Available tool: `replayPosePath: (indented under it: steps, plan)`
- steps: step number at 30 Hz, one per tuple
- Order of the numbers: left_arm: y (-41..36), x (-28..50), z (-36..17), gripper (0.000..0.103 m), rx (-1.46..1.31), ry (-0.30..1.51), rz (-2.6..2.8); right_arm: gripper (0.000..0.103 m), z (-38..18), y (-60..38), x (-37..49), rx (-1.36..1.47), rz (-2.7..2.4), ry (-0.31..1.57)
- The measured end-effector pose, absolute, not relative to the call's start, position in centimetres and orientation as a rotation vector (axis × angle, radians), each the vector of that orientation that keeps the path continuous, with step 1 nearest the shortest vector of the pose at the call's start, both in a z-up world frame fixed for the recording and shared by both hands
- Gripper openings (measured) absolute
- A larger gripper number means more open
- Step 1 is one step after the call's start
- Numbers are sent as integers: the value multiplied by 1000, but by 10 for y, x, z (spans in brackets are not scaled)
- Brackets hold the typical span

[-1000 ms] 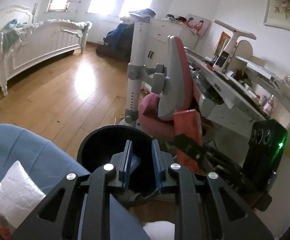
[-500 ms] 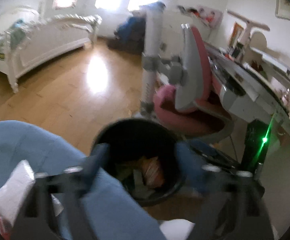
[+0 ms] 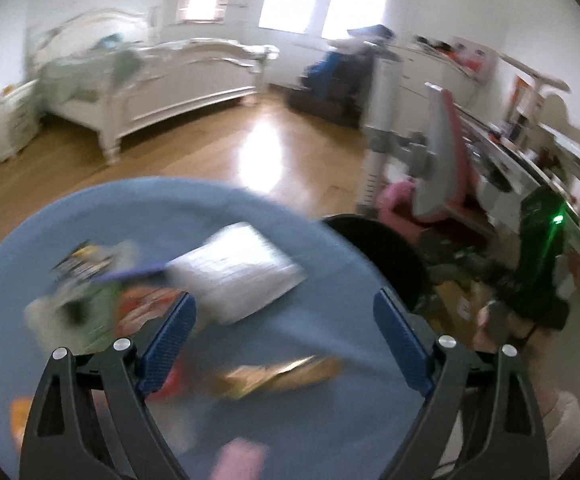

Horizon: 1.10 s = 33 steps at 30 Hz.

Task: Collect trash
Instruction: 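Grasp the orange snack bag with the left tool while the right tool grasps the red milk box, then carry the orange bag and red box over the bin and open the left tool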

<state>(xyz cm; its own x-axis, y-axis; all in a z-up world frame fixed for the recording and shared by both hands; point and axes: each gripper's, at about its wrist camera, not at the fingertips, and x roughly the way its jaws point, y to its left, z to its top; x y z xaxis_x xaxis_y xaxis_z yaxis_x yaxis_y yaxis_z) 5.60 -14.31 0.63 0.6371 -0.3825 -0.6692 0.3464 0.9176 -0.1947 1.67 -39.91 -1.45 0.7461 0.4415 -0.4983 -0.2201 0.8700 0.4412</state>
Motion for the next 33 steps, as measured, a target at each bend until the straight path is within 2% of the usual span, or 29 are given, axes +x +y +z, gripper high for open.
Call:
replayPosePath:
  steps: [9,17,18,20,23,26,27,29,33]
  plan:
    - [0,20,-26,89,-136,857,-100,88,5,-277,12,222,612,756]
    - [35,22,-63,88,-126,954,-53,88,-1,-178,26,90,665,905]
    - [36,23,-65,80,-133,953,-56,88,-5,-168,30,81,658,926]
    - [40,24,-66,73,-131,942,-57,88,-11,-149,37,59,636,966]
    - [42,27,-64,57,-128,937,-60,88,-25,-131,45,26,589,1009]
    - [47,30,-63,56,-153,933,-78,88,-35,-121,53,-12,542,1036]
    - [48,31,-62,55,-162,930,-86,85,-37,-119,54,-27,530,1041]
    - [51,29,-62,55,-176,925,-98,74,-43,-116,57,-63,505,1048]
    - [59,29,-64,54,-217,913,-123,62,-46,-117,54,-122,488,1033]
